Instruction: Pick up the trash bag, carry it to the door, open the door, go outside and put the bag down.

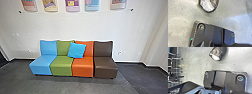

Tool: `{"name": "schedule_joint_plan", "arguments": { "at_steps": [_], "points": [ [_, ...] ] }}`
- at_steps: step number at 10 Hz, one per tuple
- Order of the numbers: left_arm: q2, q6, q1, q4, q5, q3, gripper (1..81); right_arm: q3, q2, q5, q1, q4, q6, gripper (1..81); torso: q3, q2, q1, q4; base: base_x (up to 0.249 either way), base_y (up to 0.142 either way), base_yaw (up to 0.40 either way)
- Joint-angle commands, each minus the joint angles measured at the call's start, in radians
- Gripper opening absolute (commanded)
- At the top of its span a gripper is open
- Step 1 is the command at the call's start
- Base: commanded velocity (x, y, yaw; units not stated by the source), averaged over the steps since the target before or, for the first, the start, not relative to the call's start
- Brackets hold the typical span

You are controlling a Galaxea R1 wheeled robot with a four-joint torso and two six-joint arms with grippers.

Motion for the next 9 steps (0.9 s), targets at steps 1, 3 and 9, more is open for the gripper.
{"name": "schedule_joint_plan", "arguments": {
  "at_steps": [1,3,9],
  "points": [
    [-0.089,-0.003,-0.122,-0.054,0.101,0.08,81.1,0.102,-0.151,-0.089,0.114,0.032,0.016,81.1,0.0,-0.097,0.063,0.0,0.0,0.0,0.0],
    [-0.101,-0.003,-0.163,-0.089,0.11,0.074,81.1,0.125,-0.192,-0.085,0.134,0.035,0.018,81.1,0.0,-0.166,0.106,0.0,0.0,0.0,0.0],
    [-0.031,-0.001,-0.257,-0.152,0.204,-0.05,81.1,0.156,-0.258,-0.131,0.256,0.096,0.022,81.1,0.0,-0.375,0.238,0.0,0.0,0.0,0.0]
  ]
}}
